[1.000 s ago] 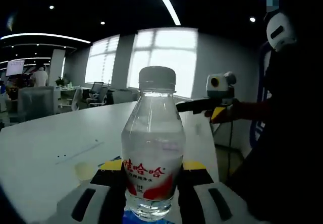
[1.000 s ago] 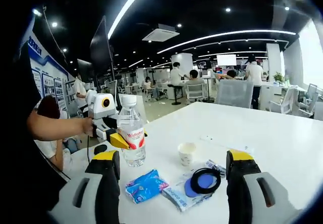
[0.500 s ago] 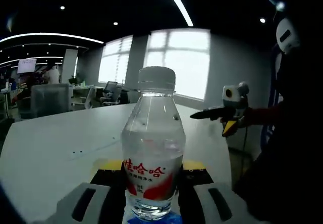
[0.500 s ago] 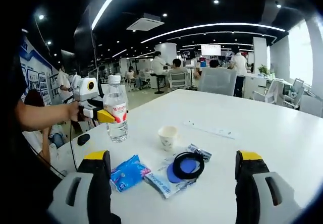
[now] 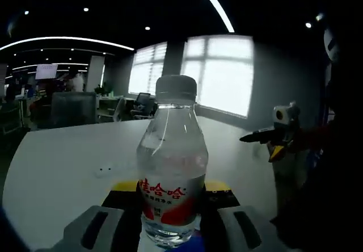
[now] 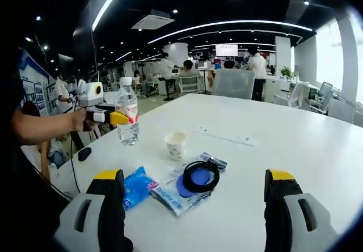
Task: Arrange the tabletop items into an orderly group along one side of the table until the central work area is clear of visible clutter.
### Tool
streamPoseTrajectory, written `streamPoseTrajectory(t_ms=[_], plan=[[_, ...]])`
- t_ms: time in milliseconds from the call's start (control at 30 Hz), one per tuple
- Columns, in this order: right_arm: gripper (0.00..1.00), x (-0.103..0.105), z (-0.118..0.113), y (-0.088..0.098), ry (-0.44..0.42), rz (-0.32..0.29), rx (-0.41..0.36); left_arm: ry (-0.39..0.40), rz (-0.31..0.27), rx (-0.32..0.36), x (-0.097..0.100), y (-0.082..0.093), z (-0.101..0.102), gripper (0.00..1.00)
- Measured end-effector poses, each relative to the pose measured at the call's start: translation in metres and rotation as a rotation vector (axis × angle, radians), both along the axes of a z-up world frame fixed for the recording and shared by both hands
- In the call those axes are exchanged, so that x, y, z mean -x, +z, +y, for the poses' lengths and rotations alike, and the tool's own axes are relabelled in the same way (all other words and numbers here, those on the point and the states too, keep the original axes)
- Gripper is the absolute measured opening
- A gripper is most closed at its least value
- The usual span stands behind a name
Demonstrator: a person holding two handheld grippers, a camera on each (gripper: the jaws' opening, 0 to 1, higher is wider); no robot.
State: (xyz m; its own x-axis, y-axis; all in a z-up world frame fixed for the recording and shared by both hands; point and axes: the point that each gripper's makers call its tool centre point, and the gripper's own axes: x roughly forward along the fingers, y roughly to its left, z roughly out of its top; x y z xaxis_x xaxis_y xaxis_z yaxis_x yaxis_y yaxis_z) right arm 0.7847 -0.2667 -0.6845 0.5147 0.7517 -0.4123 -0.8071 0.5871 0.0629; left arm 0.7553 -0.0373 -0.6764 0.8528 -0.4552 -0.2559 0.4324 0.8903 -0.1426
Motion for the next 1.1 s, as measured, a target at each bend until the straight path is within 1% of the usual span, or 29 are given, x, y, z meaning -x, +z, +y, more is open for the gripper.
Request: streamPoseTrajectory(t_ms=[100,133,167,233,300,333,400,433,533,567,667,733,833,867,967,1033,1100], plan=[[0.99,-0.004,-0.005,-0.002,-0.018,0.003,-0.001,0.049,0.003,0.003,-0.007,-0.006,0.007,0.36],[0.99,-0.005,-0.005,-0.003,-0.021,0.004,-0.001,0.064,-0.011,-0.009,-0.009,-0.006,0.009,0.36],[0.99,-0.006,-0.007,-0.004,-0.027,0.007,0.003,0.117,-0.011,-0.017,-0.012,-0.01,0.017,0.36],[0.99,-0.008,-0.01,-0.005,-0.038,0.011,-0.004,0.142,0.003,0.029,-0.015,-0.014,0.021,0.36],[0.99,-0.009,-0.012,-0.006,-0.044,0.017,-0.005,0.161,-0.003,0.013,-0.017,-0.017,0.025,0.36],[0.99,-0.009,-0.013,-0.007,-0.047,0.017,-0.002,0.183,-0.001,0.004,-0.019,-0.02,0.028,0.36],[0.99,-0.01,-0.015,-0.009,-0.051,0.019,0.0,0.2,0.002,0.027,-0.022,-0.022,0.03,0.36],[0.98,-0.01,-0.016,-0.01,-0.054,0.02,0.001,0.211,0.003,0.027,-0.023,-0.023,0.031,0.36],[0.98,-0.012,-0.019,-0.013,-0.061,0.022,0.011,0.251,0.001,-0.02,-0.028,-0.028,0.035,0.36],[0.98,-0.013,-0.02,-0.014,-0.065,0.024,0.01,0.257,0.003,-0.017,-0.029,-0.029,0.035,0.36],[0.98,-0.015,-0.022,-0.016,-0.076,0.029,0.009,0.309,0.002,-0.011,-0.034,-0.033,0.042,0.36],[0.97,-0.016,-0.024,-0.018,-0.083,0.029,0.011,0.366,0.014,-0.014,-0.037,-0.037,0.049,0.36],[0.97,-0.017,-0.026,-0.02,-0.089,0.033,0.014,0.411,0.006,-0.03,-0.043,-0.041,0.059,0.36],[0.97,-0.017,-0.027,-0.021,-0.09,0.034,0.016,0.432,0.012,-0.038,-0.047,-0.045,0.064,0.36],[0.97,-0.018,-0.028,-0.024,-0.093,0.036,0.02,0.455,0.009,-0.039,-0.054,-0.051,0.072,0.36],[0.96,-0.02,-0.028,-0.026,-0.094,0.037,0.026,0.469,0.005,-0.066,-0.058,-0.055,0.074,0.36],[0.96,-0.021,-0.027,-0.029,-0.093,0.039,0.032,0.488,0.007,-0.06,-0.065,-0.061,0.08,0.36]])
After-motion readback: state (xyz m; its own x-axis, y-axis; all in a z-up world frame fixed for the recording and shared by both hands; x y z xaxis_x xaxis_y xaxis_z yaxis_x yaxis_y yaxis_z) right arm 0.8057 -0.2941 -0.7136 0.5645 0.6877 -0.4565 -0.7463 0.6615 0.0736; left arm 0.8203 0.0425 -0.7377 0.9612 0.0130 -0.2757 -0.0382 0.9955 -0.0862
